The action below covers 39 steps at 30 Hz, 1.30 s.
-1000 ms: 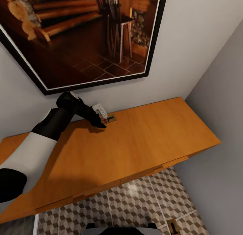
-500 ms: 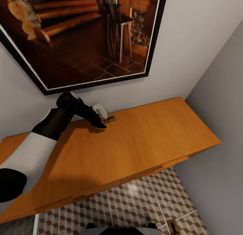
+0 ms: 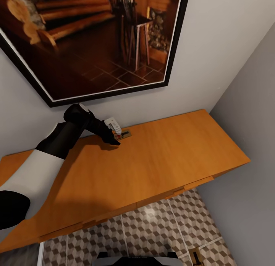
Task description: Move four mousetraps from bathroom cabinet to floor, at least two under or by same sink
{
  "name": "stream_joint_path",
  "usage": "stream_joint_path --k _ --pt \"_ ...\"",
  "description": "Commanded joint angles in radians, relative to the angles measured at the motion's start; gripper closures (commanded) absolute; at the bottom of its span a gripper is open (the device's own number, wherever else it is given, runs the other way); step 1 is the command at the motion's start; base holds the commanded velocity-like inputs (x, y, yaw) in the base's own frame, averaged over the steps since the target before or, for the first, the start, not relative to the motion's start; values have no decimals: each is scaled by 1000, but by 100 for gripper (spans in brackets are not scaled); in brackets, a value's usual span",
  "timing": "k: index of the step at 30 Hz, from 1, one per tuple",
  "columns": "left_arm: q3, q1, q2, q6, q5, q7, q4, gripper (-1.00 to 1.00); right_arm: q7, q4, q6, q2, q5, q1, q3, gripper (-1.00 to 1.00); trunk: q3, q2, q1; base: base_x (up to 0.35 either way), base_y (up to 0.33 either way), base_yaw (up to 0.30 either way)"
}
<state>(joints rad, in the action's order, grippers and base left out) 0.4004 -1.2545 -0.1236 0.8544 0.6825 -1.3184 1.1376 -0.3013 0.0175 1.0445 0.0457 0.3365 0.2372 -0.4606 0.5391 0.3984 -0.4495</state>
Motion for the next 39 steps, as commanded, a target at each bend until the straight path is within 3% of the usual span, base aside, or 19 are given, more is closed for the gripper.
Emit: stream_joint_path --k 1,23,39 --pt "1 -1 -1 9 8 -9 1 -100 -4 -1 3 0 7 1 -9 100 2 2 0 0 0 0" --pt "1 -1 -1 9 8 -9 0 -100 -4 -1 3 2 7 1 -9 100 27 2 0 0 0 0" --pt "0 -1 -2 9 8 -8 4 -100 -4 -1 3 2 7 1 -9 100 29 2 0 0 0 0"
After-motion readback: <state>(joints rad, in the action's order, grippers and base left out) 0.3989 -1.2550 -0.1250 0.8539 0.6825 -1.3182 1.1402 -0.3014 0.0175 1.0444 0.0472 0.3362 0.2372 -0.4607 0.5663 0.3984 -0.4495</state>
